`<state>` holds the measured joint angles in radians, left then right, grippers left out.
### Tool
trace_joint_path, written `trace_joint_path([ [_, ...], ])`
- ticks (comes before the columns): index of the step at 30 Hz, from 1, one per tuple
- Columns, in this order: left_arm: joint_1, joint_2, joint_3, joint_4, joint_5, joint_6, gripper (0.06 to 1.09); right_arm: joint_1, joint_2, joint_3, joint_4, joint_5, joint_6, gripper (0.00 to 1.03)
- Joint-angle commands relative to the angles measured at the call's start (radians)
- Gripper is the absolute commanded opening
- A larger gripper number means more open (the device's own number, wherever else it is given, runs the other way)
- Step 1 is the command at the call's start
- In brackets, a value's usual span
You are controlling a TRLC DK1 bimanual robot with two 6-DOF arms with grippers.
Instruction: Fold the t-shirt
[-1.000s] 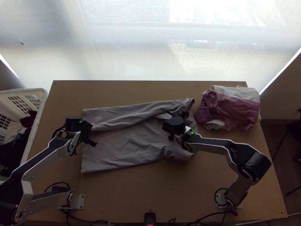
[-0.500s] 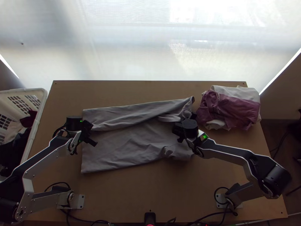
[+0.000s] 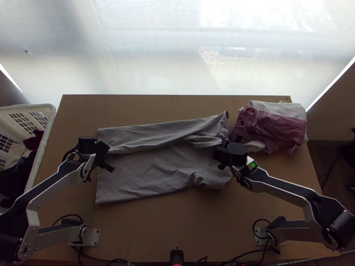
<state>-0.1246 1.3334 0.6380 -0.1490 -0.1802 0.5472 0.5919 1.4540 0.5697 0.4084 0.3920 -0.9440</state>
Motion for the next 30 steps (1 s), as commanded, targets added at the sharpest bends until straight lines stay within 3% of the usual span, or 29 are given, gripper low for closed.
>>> trace_joint_path([
  [1, -0.001, -0.002, 0.0, 0.0, 0.001, 0.002, 0.1, -0.026, -0.037, -0.05, -0.011, -0.016, -0.009, 0.09],
  [19, -0.007, -0.031, -0.009, -0.021, 0.001, -0.004, 0.11, -0.073, -0.06, -0.133, -0.022, -0.041, -0.032, 0.1],
  [20, -0.012, -0.031, -0.009, -0.023, 0.001, -0.007, 0.15, -0.072, -0.061, -0.134, -0.022, -0.041, -0.03, 0.14],
  [23, -0.015, -0.028, -0.011, -0.038, -0.001, -0.01, 0.57, -0.061, -0.063, -0.134, -0.02, -0.041, -0.015, 0.26],
  [28, -0.033, -0.043, -0.031, -0.057, -0.021, -0.012, 1.03, -0.058, -0.061, -0.129, -0.022, -0.041, 0.007, 0.55],
  [30, -0.035, -0.054, -0.037, -0.055, -0.024, -0.013, 1.04, -0.06, -0.061, -0.126, -0.02, -0.041, 0.014, 0.69],
])
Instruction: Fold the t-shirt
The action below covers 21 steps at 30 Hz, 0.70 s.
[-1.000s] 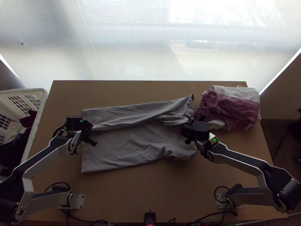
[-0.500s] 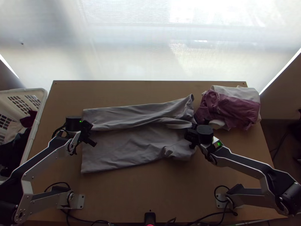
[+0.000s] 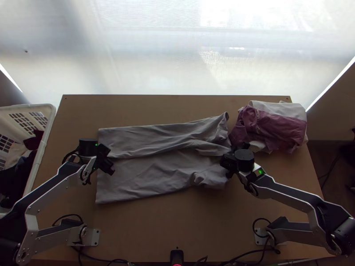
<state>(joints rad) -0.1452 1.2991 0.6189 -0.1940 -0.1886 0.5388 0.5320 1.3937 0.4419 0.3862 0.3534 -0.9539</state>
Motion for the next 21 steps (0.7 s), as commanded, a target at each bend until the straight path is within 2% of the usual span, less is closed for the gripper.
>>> trace_joint_path([
  [1, -0.014, -0.027, -0.019, -0.012, -0.015, -0.007, 1.04, -0.001, -0.001, 0.001, 0.002, -0.001, 0.026, 0.75],
  [3, -0.013, -0.044, -0.019, -0.012, -0.015, -0.01, 1.04, -0.003, -0.004, 0.0, 0.0, 0.006, 0.027, 0.89],
  [5, -0.007, -0.07, -0.013, -0.018, -0.015, -0.011, 1.04, -0.006, -0.015, -0.002, -0.004, 0.01, 0.029, 0.98],
  [9, 0.007, -0.142, 0.004, -0.07, -0.015, -0.013, 1.04, -0.015, -0.076, 0.003, -0.046, 0.013, 0.044, 0.98],
  [13, 0.015, -0.242, 0.01, -0.154, -0.011, -0.01, 1.04, -0.029, -0.162, 0.011, -0.145, 0.013, 0.075, 0.98],
  [16, -0.033, -0.345, 0.01, -0.289, 0.017, -0.026, 1.04, -0.021, -0.231, 0.041, -0.317, 0.007, 0.152, 0.98],
  [21, -0.16, -0.503, 0.025, -0.614, 0.094, -0.112, 1.04, 0.031, -0.341, 0.124, -0.635, -0.034, 0.284, 0.98],
])
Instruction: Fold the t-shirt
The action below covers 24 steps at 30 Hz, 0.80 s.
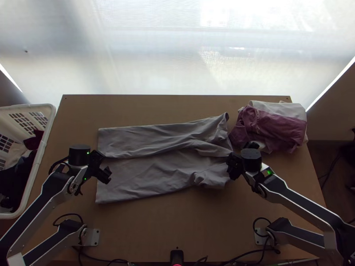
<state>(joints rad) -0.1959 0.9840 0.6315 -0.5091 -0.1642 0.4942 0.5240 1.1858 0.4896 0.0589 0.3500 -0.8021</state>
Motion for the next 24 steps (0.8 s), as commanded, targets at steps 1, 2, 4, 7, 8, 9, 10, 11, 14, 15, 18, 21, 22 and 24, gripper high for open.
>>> trace_joint_path([
  [1, -0.134, -0.217, 0.01, -0.347, 0.075, -0.08, 1.04, 0.051, -0.157, 0.087, -0.353, -0.032, 0.155, 0.98],
  [2, -0.151, -0.246, 0.007, -0.388, 0.084, -0.086, 1.04, 0.064, -0.176, 0.098, -0.399, -0.039, 0.173, 0.98],
  [4, -0.169, -0.286, 0.002, -0.453, 0.084, -0.083, 1.04, 0.091, -0.201, 0.122, -0.501, -0.063, 0.218, 0.98],
  [7, -0.186, -0.308, 0.01, -0.497, 0.091, -0.036, 1.04, 0.131, -0.212, 0.15, -0.64, -0.126, 0.279, 0.98],
  [8, -0.211, -0.301, 0.008, -0.517, 0.092, -0.013, 1.04, 0.146, -0.213, 0.153, -0.673, -0.138, 0.293, 0.98],
  [9, -0.234, -0.292, 0.004, -0.528, 0.097, -0.003, 1.03, 0.162, -0.216, 0.152, -0.683, -0.14, 0.304, 0.98],
  [10, -0.252, -0.277, 0.004, -0.532, 0.103, 0.001, 1.03, 0.177, -0.222, 0.149, -0.689, -0.14, 0.311, 0.98],
  [11, -0.264, -0.257, 0.007, -0.534, 0.107, 0.003, 1.03, 0.194, -0.222, 0.149, -0.694, -0.14, 0.314, 0.98],
  [14, -0.272, -0.206, 0.007, -0.525, 0.109, 0.049, 1.03, 0.231, -0.221, 0.152, -0.699, -0.14, 0.343, 0.98],
  [15, -0.278, -0.192, 0.005, -0.52, 0.109, 0.055, 1.03, 0.24, -0.219, 0.155, -0.702, -0.14, 0.354, 0.98],
  [18, -0.326, -0.176, 0.007, -0.519, 0.112, 0.04, 1.03, 0.28, -0.219, 0.153, -0.715, -0.14, 0.389, 0.98],
  [21, -0.378, -0.18, -0.004, -0.532, 0.111, 0.04, 1.03, 0.306, -0.221, 0.145, -0.722, -0.14, 0.409, 0.98],
  [22, -0.39, -0.179, -0.004, -0.539, 0.111, 0.044, 1.03, 0.307, -0.219, 0.144, -0.722, -0.14, 0.411, 0.98],
  [24, -0.425, -0.177, -0.004, -0.562, 0.111, 0.055, 1.03, 0.306, -0.207, 0.142, -0.715, -0.14, 0.411, 0.98],
])
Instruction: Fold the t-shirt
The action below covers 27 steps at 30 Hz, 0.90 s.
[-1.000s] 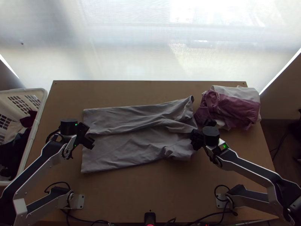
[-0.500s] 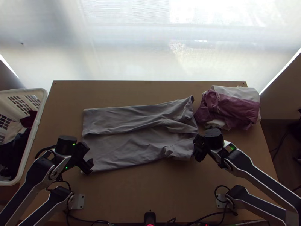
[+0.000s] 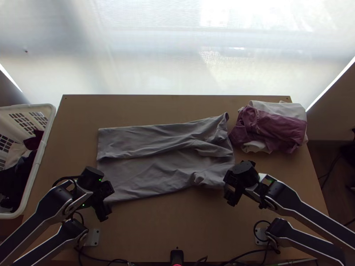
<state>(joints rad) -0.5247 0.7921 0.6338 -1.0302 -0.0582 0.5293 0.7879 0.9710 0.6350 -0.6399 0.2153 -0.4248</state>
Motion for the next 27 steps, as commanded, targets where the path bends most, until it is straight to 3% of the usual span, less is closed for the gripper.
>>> trace_joint_path([
  [1, -0.115, 0.015, -0.006, -0.05, 0.004, 0.023, 1.03, 0.042, 0.012, -0.003, -0.015, -0.005, 0.034, 0.98],
  [6, -0.204, 0.029, -0.029, -0.054, 0.0, 0.023, 1.03, 0.054, 0.034, -0.001, 0.013, -0.005, 0.034, 0.98],
  [17, -0.19, 0.045, -0.06, 0.042, -0.088, 0.044, 1.03, 0.109, 0.092, 0.0, 0.068, -0.005, 0.093, 0.98],
  [27, -0.173, 0.039, -0.071, 0.07, -0.091, 0.044, 1.03, 0.152, 0.178, -0.006, 0.112, -0.007, 0.112, 0.94],
])
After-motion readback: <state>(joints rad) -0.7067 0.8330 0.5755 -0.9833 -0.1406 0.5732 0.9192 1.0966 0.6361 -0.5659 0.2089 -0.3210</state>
